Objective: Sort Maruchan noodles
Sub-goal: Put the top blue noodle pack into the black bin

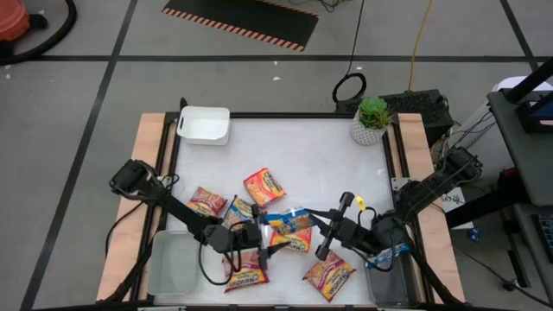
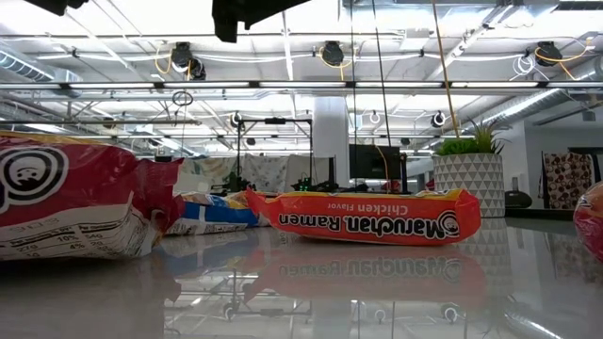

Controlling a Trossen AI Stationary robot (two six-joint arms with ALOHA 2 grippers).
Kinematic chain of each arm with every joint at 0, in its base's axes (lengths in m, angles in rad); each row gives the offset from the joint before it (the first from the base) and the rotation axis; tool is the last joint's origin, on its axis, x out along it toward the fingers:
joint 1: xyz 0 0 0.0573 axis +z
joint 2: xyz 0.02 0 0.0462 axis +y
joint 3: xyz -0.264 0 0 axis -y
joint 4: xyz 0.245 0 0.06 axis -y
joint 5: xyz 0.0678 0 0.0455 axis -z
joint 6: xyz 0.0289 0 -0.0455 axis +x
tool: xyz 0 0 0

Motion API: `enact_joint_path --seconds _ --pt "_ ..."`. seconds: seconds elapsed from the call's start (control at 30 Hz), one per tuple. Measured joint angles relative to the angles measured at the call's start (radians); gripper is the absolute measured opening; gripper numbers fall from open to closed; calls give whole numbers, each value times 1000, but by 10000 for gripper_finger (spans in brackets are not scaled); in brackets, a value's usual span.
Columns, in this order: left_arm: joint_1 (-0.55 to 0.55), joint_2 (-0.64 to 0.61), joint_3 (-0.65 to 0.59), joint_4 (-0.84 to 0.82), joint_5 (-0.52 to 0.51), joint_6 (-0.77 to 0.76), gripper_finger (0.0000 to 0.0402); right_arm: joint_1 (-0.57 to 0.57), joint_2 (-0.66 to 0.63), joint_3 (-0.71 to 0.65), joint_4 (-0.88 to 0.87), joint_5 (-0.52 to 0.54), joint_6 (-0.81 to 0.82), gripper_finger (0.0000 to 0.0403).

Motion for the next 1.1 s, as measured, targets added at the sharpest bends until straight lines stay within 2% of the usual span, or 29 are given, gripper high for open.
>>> enact_joint_path --seconds 0.2,0.7,1.1 --pt "0 0 0 -3 -19 -6 251 8 -1 1 7 44 -33 0" --pt "0 0 0 1 -37 -20 242 7 -1 1 -27 42 -1 0" --pt "1 0 0 0 -51 -18 131 7 -1 1 -29 41 2 0"
